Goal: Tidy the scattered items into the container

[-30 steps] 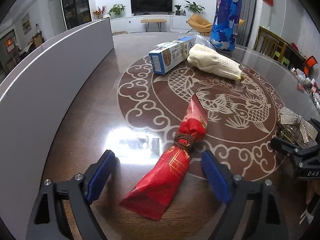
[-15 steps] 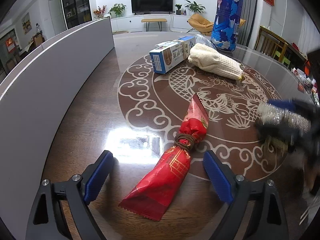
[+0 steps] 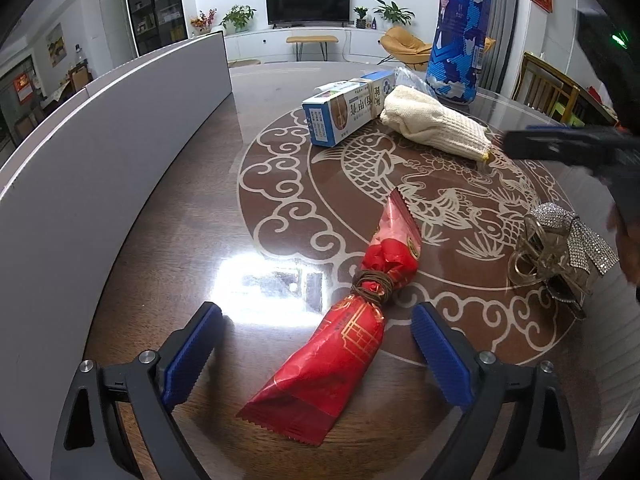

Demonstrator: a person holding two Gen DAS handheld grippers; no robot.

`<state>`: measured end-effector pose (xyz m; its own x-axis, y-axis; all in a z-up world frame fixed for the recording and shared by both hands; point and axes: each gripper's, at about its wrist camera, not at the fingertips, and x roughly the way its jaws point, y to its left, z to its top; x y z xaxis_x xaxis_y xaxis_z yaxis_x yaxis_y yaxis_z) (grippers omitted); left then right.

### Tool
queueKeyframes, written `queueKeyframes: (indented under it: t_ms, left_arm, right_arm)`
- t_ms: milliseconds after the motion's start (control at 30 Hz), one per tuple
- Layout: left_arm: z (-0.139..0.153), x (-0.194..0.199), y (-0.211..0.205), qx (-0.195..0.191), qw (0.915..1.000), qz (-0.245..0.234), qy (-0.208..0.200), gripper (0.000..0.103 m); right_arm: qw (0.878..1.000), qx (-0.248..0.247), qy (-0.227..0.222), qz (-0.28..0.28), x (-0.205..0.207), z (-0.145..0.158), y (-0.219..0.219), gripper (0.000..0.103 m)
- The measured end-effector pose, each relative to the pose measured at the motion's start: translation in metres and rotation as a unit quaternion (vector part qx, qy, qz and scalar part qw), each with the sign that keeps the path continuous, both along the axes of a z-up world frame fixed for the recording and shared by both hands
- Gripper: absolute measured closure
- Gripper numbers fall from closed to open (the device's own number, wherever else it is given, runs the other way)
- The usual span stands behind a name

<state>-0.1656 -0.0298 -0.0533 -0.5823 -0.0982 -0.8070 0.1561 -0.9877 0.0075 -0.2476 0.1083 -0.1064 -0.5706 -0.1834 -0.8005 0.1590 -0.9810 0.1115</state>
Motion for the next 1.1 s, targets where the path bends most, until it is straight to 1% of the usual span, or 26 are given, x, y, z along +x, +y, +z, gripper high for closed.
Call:
queueKeyframes:
  t_ms: [67, 100, 167, 233, 300, 367, 433, 533, 667, 767, 800, 833, 900, 933, 1000, 1100]
  left_arm:
    - [0.000, 0.000, 0.000, 0.000, 1.0000, 0.000, 0.000, 0.006]
    - [0.000, 0.000, 0.000, 0.001, 1.0000, 0.000, 0.000, 0.006]
    - [0.000, 0.000, 0.000, 0.000, 1.0000, 0.000, 0.000, 0.006]
    - [0.000, 0.000, 0.000, 0.001, 1.0000, 0.000, 0.000, 0.006]
    - [0.000, 0.000, 0.000, 0.000, 1.0000, 0.000, 0.000, 0.006]
    - [0.000, 0.000, 0.000, 0.000, 1.0000, 0.000, 0.000, 0.006]
    - [0.000, 0.000, 0.000, 0.000, 1.0000, 0.000, 0.000, 0.006]
    - [0.000, 0.000, 0.000, 0.000, 1.0000, 0.000, 0.000, 0.006]
    - [0.000, 0.000, 0.000, 0.001, 1.0000, 0.000, 0.000, 0.006]
    - [0.000, 0.000, 0.001, 0.000, 1.0000, 0.001, 0.000, 0.006]
    - [0.000, 0.000, 0.001, 0.000, 1.0000, 0.001, 0.000, 0.006]
    - [0.000, 0.000, 0.001, 0.000, 1.0000, 0.000, 0.000, 0.006]
    - [0.000, 0.000, 0.001, 0.000, 1.0000, 0.000, 0.000, 0.006]
    - [0.000, 0.000, 0.001, 0.000, 1.0000, 0.000, 0.000, 0.006]
    - [0.000, 0.000, 0.001, 0.000, 1.0000, 0.000, 0.000, 0.006]
    - [0.000, 0.000, 0.001, 0.000, 1.0000, 0.000, 0.000, 0.006]
  right_arm:
    - [0.999, 0.027, -0.019, -0.017, -0.010, -0.006, 0.001, 0.002]
    - [0.999, 0.025, -0.022, -0.032, -0.010, -0.009, 0.006, 0.002]
    - [0.998, -0.014, -0.017, -0.057, -0.001, -0.009, 0.021, 0.002]
    - [0.992, -0.082, -0.018, -0.091, 0.016, -0.006, 0.037, 0.002]
    - [0.986, -0.131, -0.023, -0.097, 0.035, 0.000, 0.036, 0.002]
    - [0.986, -0.136, -0.025, -0.090, 0.053, 0.004, 0.022, 0.002]
    - [0.988, -0.115, -0.034, -0.096, 0.073, 0.002, 0.001, 0.002]
    - [0.989, -0.079, -0.038, -0.115, 0.092, -0.010, -0.023, 0.002]
    - [0.990, -0.062, -0.040, -0.119, 0.089, -0.026, -0.040, 0.002]
    - [0.992, -0.013, -0.027, -0.121, 0.080, -0.032, -0.051, 0.003]
    - [0.992, -0.003, -0.024, -0.121, 0.077, -0.034, -0.054, 0.010]
    - [0.992, 0.004, -0.020, -0.124, 0.079, -0.033, -0.053, 0.019]
    - [0.992, 0.020, -0.010, -0.127, 0.083, -0.032, -0.053, 0.029]
    - [0.992, 0.019, -0.006, -0.127, 0.085, -0.032, -0.050, 0.032]
    - [0.992, 0.024, 0.000, -0.128, 0.091, -0.033, -0.046, 0.034]
    - [0.991, 0.042, 0.008, -0.124, 0.104, -0.034, -0.039, 0.035]
